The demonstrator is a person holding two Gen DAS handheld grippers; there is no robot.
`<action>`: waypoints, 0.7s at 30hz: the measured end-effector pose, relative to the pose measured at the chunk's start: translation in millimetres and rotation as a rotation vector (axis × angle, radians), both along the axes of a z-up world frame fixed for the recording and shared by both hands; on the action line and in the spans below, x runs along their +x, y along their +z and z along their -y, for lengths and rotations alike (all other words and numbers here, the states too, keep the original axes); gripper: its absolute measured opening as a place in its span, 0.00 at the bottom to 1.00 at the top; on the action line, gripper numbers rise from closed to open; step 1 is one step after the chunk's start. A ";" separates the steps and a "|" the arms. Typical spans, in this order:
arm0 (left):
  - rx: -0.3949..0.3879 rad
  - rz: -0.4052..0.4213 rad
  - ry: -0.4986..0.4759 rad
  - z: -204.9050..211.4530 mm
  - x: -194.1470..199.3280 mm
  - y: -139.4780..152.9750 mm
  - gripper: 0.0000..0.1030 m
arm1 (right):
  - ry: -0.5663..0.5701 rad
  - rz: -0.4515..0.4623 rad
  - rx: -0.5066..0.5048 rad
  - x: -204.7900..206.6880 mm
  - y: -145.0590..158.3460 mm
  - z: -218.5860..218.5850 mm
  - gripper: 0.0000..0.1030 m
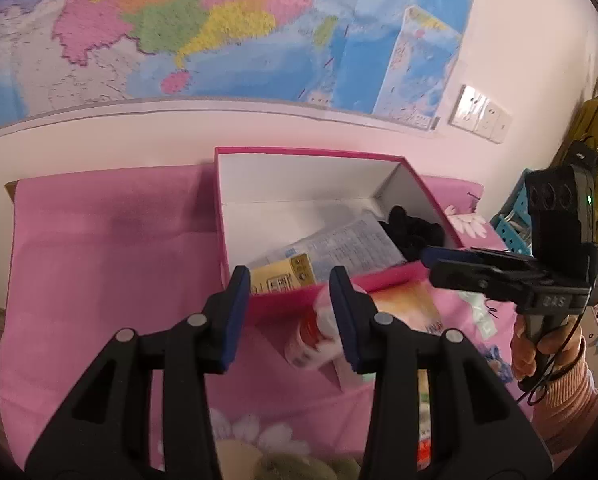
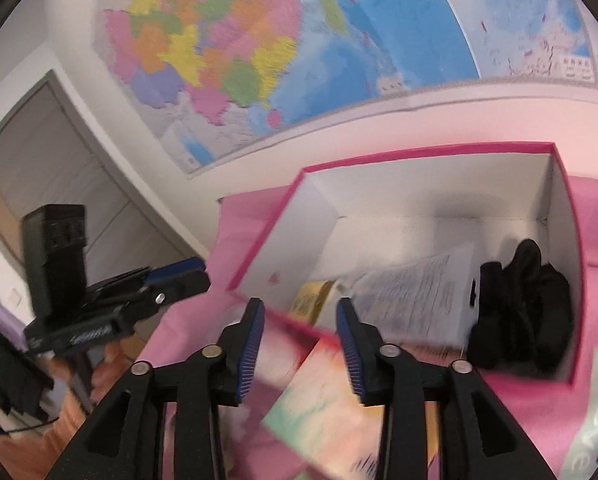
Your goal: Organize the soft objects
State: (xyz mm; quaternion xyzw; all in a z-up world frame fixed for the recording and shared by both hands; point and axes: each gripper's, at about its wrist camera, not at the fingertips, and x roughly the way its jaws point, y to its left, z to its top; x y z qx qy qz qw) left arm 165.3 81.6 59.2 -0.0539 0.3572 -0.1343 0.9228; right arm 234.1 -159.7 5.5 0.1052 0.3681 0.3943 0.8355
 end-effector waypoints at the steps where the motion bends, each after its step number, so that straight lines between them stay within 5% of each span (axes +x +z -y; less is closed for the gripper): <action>1: -0.009 0.008 -0.012 -1.8 -8.1 1.1 0.42 | 0.014 0.017 0.001 -13.0 3.7 3.6 0.43; 9: 0.002 0.008 -0.038 -3.6 -55.2 -13.8 0.43 | 0.140 0.043 0.000 -85.9 5.6 1.4 0.50; 21: -0.008 -0.112 -0.009 -15.8 -85.2 -63.3 0.43 | 0.283 -0.077 -0.084 -153.4 -50.1 -32.3 0.52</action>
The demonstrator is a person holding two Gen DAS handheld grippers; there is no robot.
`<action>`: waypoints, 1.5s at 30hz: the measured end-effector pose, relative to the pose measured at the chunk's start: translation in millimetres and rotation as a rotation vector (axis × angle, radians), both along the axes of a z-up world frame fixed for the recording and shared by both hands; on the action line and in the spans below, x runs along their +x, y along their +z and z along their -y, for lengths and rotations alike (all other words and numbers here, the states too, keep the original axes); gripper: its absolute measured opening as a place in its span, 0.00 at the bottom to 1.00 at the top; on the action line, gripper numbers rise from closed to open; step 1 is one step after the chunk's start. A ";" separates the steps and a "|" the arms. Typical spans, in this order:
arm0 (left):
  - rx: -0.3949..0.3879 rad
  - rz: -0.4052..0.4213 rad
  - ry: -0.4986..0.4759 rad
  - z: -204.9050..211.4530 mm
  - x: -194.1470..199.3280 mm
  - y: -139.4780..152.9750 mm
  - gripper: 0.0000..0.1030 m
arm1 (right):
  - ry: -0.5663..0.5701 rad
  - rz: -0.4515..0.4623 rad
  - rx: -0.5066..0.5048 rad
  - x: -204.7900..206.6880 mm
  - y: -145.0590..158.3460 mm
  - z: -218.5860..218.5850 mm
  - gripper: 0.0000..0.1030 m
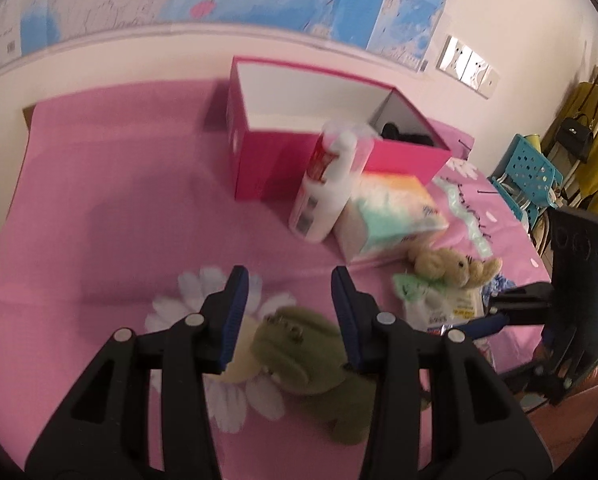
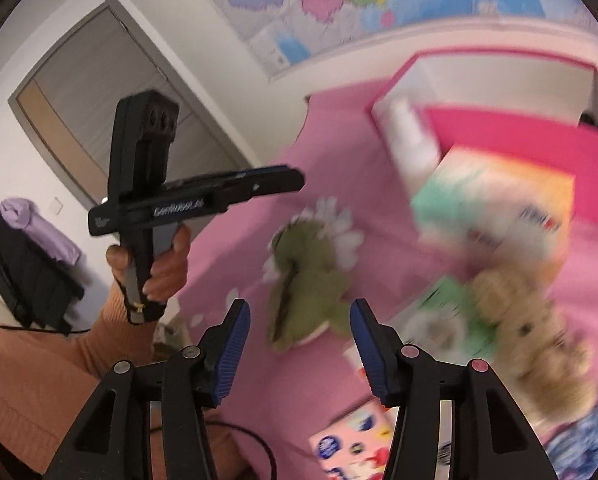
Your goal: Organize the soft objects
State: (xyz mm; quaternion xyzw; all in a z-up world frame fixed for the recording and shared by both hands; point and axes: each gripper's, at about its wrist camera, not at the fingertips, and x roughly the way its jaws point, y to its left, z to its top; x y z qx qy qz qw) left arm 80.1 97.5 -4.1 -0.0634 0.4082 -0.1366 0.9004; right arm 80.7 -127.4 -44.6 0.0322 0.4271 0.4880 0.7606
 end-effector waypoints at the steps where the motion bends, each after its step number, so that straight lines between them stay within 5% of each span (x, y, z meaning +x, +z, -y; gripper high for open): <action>1: -0.002 -0.010 0.003 -1.4 -0.4 -3.5 0.43 | 0.008 -0.019 -0.003 -2.5 -6.4 -4.4 0.52; 9: -0.021 -0.059 -0.004 -6.4 -0.3 -20.7 0.43 | 0.038 -0.086 -0.044 -9.8 -35.7 -36.7 0.52; 13: -0.041 -0.069 -0.014 -10.0 -1.4 -23.9 0.43 | 0.003 -0.059 -0.060 -4.4 -34.0 -42.6 0.32; 22: -0.092 -0.094 -0.063 -7.8 -6.6 -28.3 0.44 | -0.095 0.053 -0.097 18.2 -14.6 -23.6 0.19; 29: -0.072 -0.093 -0.073 -3.5 -12.1 -28.8 0.52 | -0.145 0.005 -0.071 38.7 -18.6 -10.9 0.23; 33: -0.079 -0.114 -0.074 -3.6 -9.8 -35.1 0.54 | -0.152 -0.023 -0.032 37.6 -19.9 -9.2 0.40; 45: -0.090 -0.059 -0.085 6.8 -25.0 -16.8 0.54 | -0.167 0.035 -0.043 36.8 -15.0 -25.5 0.31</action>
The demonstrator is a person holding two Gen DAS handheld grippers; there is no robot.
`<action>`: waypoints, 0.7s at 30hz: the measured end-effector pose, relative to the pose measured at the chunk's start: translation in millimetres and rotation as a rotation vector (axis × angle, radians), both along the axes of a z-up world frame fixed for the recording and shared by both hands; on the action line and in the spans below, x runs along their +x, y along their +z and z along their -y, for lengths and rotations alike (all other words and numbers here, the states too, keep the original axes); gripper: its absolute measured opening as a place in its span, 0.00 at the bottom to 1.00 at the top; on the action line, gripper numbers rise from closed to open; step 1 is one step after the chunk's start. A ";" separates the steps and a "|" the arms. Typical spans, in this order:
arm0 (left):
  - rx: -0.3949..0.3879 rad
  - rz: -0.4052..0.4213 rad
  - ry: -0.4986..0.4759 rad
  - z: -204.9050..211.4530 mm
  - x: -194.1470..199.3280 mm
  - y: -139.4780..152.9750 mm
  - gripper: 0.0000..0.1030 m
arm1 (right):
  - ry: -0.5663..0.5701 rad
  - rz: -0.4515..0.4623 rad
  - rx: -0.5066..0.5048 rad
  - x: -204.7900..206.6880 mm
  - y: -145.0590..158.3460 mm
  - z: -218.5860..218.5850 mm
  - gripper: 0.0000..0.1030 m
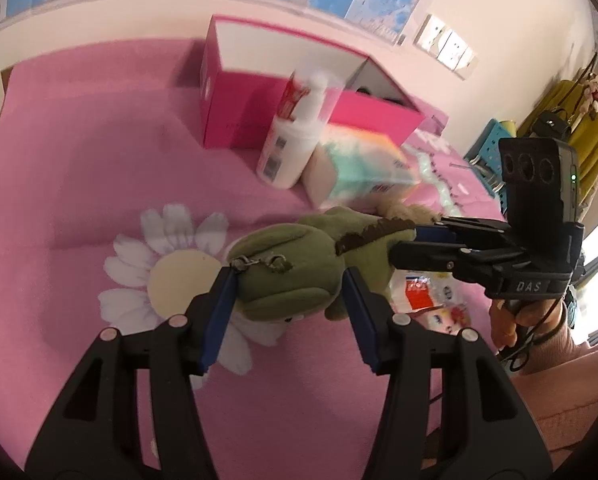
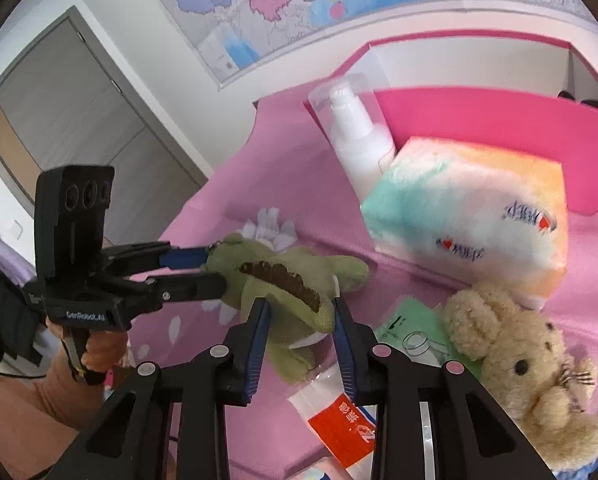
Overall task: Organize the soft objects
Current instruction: 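Carry the dinosaur with the left gripper into the pink box and release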
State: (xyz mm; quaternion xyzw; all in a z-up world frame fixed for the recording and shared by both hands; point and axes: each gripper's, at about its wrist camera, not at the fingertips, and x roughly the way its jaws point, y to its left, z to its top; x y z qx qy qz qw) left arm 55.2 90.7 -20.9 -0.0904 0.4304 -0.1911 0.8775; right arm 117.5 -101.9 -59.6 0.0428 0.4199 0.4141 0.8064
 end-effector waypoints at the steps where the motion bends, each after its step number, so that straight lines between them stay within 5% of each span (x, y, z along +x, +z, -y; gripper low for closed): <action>1: -0.001 0.012 0.002 0.2 -1.4 4.6 0.54 | -0.001 0.009 0.005 0.1 3.6 -0.1 0.31; 13: 0.005 0.249 0.004 8.1 -11.5 88.8 0.54 | 0.009 0.182 0.086 -10.3 71.3 16.6 0.31; 21: 0.037 0.355 0.001 15.9 17.0 129.5 0.55 | -0.013 0.320 0.127 1.2 124.7 27.8 0.31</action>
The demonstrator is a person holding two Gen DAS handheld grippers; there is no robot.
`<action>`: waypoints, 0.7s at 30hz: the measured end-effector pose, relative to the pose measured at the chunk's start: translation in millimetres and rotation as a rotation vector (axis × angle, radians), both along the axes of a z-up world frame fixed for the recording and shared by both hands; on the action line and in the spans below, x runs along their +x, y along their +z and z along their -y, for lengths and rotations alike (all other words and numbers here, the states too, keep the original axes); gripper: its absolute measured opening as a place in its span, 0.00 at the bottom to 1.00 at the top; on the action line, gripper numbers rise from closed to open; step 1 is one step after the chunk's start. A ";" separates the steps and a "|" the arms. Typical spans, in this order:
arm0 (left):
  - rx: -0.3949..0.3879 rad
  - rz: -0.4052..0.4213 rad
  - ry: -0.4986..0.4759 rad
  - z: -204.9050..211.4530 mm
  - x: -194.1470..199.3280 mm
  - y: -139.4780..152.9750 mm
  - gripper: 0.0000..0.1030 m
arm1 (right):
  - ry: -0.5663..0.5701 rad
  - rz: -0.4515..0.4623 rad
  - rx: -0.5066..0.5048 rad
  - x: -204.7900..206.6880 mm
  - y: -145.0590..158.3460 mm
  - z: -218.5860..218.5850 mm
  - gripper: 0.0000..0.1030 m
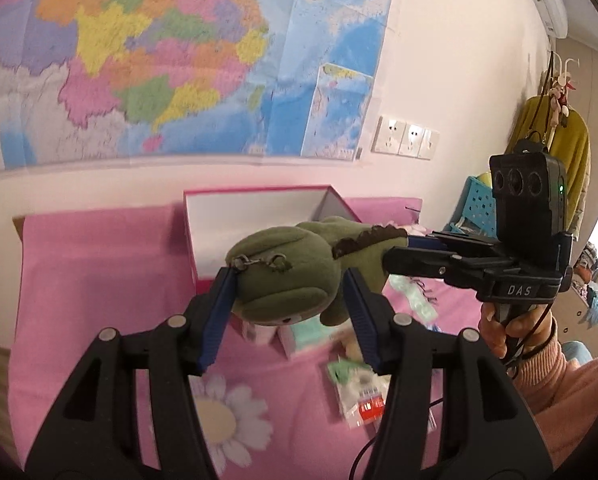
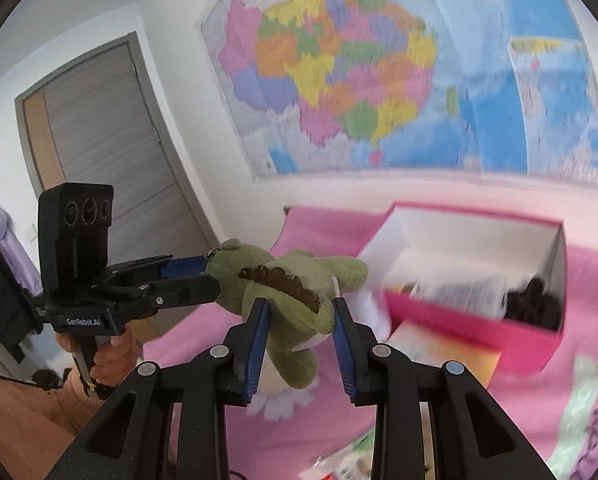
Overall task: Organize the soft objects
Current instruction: 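Carry the dinosaur with the left gripper into the pink box and release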
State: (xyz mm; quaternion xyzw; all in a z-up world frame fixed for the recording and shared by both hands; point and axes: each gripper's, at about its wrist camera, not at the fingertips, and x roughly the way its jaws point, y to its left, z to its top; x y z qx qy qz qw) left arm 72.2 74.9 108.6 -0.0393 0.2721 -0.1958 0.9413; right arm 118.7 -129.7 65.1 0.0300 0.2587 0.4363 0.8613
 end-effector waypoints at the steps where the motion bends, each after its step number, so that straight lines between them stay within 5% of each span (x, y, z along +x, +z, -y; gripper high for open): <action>1: 0.001 -0.001 0.001 1.1 7.2 1.9 0.55 | -0.006 0.010 0.007 6.2 5.6 1.7 0.31; 11: 0.042 -0.064 0.044 13.8 90.3 -7.1 0.55 | -0.075 0.008 0.024 75.0 21.9 7.2 0.31; 21: 0.023 -0.229 0.084 13.7 160.9 -51.9 0.55 | -0.124 -0.104 -0.026 150.5 -13.6 -2.7 0.31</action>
